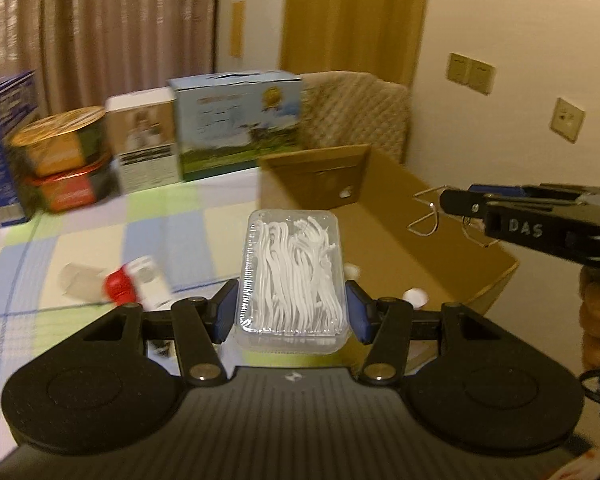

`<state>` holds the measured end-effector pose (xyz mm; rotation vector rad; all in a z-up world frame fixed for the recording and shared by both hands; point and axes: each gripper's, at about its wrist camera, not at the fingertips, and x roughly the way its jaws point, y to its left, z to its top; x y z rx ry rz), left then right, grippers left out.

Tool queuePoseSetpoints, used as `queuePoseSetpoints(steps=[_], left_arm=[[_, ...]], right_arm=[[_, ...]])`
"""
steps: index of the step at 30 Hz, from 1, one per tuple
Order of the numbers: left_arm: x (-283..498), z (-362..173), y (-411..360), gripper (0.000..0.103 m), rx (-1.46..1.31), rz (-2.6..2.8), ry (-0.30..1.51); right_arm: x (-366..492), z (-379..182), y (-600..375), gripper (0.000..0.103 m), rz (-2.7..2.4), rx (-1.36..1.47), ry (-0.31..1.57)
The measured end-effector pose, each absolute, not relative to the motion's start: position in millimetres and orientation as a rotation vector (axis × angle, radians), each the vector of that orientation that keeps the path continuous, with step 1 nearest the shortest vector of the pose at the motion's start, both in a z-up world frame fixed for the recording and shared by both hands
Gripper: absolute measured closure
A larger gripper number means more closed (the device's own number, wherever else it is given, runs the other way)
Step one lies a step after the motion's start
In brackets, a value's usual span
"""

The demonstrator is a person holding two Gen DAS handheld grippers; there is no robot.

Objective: Organize rigid objects
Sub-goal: 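Release the floss-pick box into the cardboard box while the right tool drops the wire holder in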

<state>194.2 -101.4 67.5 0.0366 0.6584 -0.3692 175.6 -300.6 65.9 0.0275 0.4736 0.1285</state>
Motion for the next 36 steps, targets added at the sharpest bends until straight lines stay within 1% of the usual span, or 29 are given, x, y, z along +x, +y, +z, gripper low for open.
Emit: queuePoseSetpoints(steps=[10, 19, 22, 23, 24, 36], left_arm=[[228.0, 55.3, -179.0, 0.052, 0.078, -0.473, 0.693], [244.1, 28.6, -205.7, 0.052, 0.107, -0.504, 0.736], [247.0, 24.6, -207.6, 0.051, 0.104, -0.501, 0.742], [247.3, 25.2, -206.6, 0.049, 0.101, -0.492, 0.734], [247.5, 26.7, -205.2, 0.045, 0.099, -0.483, 0.729], [240.6, 45.5, -169.5, 0.044, 0.068, -0.424, 0.686]], right_arm=[[198.9, 33.1, -377.6, 0.076, 0.022, 0.102, 0.555], [209.2, 10.9, -401.2, 0.076, -0.003, 0.128, 0.581], [210.8, 7.5, -402.6, 0.076, -0.003, 0.132, 0.589], [210.8, 6.7, -402.9, 0.076, -0.003, 0.131, 0.591], [210.7, 5.8, -403.1, 0.076, -0.004, 0.131, 0.592], [206.3, 1.9, -393.8, 0.076, 0.004, 0.116, 0.605]])
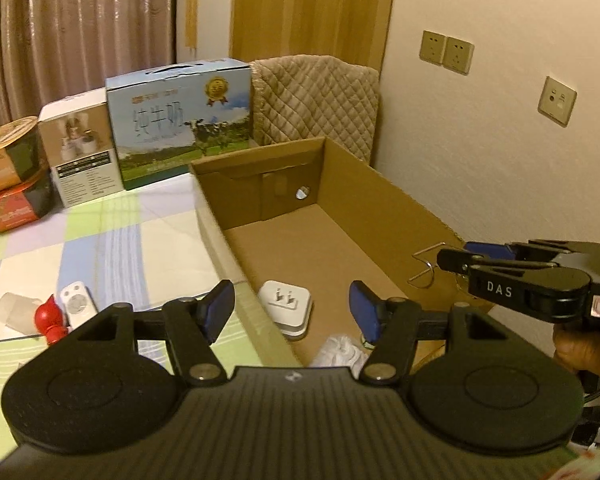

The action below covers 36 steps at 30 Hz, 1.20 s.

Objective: Organize rigid objects
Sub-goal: 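Release the floss-pick box into the cardboard box while the right tool drops the wire holder in, then move both open tools back over the remaining objects on the table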

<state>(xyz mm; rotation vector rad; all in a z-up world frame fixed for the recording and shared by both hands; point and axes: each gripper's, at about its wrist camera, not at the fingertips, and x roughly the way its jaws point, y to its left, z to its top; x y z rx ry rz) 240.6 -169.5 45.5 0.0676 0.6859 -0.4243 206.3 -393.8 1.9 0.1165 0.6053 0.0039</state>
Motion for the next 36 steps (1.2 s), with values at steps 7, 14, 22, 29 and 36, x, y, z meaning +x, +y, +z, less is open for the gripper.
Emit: queuePoseSetpoints(steps=[7, 14, 22, 29, 36], left_arm=[[234.7, 43.0, -154.9, 0.044, 0.056, -0.408, 0.694], [231.7, 41.0, -148.0, 0.044, 0.046, -0.397, 0.699], [228.8, 38.9, -131.7, 0.044, 0.027, -0.37, 0.713], [216.9, 40.3, -103.9, 0.044, 0.015, -0.322, 0.716], [199.4, 47.0, -59.3, 0.042, 0.021, -0.245, 0.709]], right_arm=[[206.6, 0.8, -387.1, 0.076, 0.008, 0.107, 0.61], [206.1, 0.7, -389.2, 0.075, 0.013, 0.147, 0.595], [195.6, 14.9, -393.0, 0.054, 0.017, 0.181, 0.534], [179.9, 35.8, -378.3, 0.05, 0.052, 0.181, 0.49], [157.6, 64.4, -334.6, 0.043, 0.142, 0.154, 0.417]])
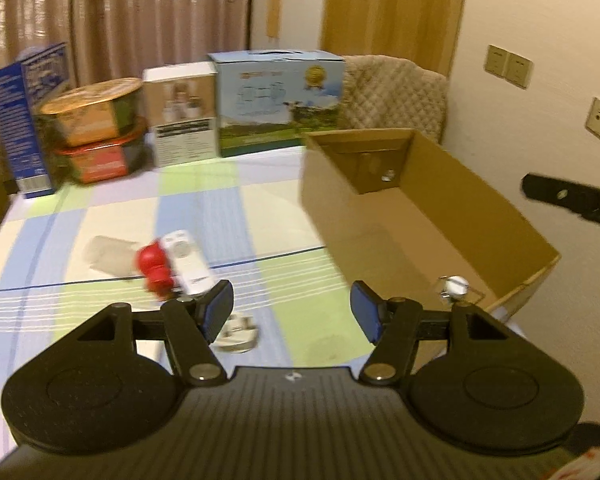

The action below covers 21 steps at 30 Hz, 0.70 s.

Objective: Organize rigid objects
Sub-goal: 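Move both open tools back over the remaining objects on the table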

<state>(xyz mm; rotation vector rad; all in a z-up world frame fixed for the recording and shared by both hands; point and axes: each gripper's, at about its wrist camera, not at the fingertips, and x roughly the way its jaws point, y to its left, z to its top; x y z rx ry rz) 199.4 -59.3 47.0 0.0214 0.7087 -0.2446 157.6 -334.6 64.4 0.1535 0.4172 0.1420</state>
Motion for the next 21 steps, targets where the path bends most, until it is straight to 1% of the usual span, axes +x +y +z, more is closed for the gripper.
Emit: queuePoseSetpoints(steps=[3, 10, 15, 17, 21], left_arm=[[189.8, 48.6, -31.4, 0.038, 0.014, -0.195, 0.706], [167.0, 44.6, 36.4, 0.034, 0.007, -0.07, 0.72], [155.4, 37.5, 73.3, 0.03, -0.012, -0.013, 0.735], [152.2, 32.7, 85.4, 0.027, -0.02, 0.002, 0.742], [152.4, 19.0, 101.9, 0.023, -0.027, 0.025, 0.761]], right_arm=[[147.2, 75.7, -308.6, 0.04, 0.194, 0.141, 0.382], [136.8, 79.2, -247.6, 0.029, 0.305, 0.1, 0.361], [136.9, 66.2, -212.1, 0.023, 0.354, 0.071, 0.385], [135.1, 58.9, -198.9, 0.02, 0.369, 0.054, 0.391], [139.1, 37.7, -177.0, 0.016, 0.399, 0.042, 0.423]])
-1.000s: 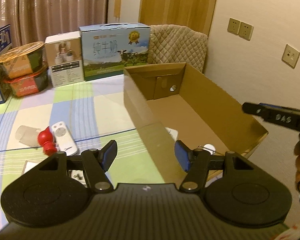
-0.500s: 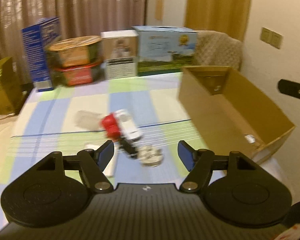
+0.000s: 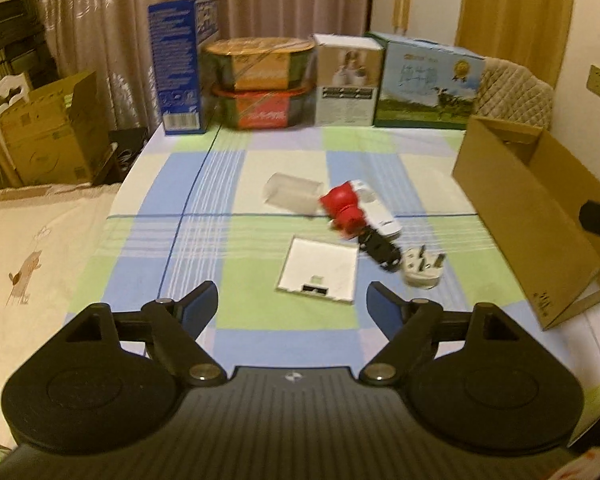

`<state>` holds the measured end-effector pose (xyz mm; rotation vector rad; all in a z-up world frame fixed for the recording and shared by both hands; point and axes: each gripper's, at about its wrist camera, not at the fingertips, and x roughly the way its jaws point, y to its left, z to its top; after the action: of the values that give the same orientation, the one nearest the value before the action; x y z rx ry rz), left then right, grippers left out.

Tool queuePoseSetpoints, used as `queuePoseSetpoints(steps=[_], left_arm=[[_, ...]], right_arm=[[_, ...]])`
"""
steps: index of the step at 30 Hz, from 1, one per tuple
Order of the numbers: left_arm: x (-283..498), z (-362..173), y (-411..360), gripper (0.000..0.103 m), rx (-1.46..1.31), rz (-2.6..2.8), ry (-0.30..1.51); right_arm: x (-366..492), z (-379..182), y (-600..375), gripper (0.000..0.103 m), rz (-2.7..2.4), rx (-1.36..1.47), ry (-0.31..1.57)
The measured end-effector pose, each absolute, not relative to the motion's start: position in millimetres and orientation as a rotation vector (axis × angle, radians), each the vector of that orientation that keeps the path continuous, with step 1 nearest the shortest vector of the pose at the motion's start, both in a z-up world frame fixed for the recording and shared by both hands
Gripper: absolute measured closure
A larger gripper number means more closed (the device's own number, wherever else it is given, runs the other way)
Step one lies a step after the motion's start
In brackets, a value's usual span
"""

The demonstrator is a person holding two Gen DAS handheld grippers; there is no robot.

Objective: Organize rigid objects
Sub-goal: 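Move both open tools back over the remaining objects on the table, then grasp the white plug adapter with the right tool while the left tool approaches the white plate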

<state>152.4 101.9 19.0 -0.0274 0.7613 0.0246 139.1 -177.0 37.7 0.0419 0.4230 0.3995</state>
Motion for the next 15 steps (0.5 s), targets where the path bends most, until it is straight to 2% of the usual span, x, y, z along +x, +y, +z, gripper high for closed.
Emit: queuePoseSetpoints(steps=[7, 15], left_arm=[[166.5, -10.1, 114.0, 0.008, -0.014, 0.025, 0.79], [201.1, -42.9, 115.1, 0.003, 0.03, 0.003, 0.809]], right_arm=[[158.1, -8.6, -147.4, 0.014, 0.418, -0.012, 0.498], [193.4, -51.2, -133.7, 0.014, 0.425, -0.035, 0.582]])
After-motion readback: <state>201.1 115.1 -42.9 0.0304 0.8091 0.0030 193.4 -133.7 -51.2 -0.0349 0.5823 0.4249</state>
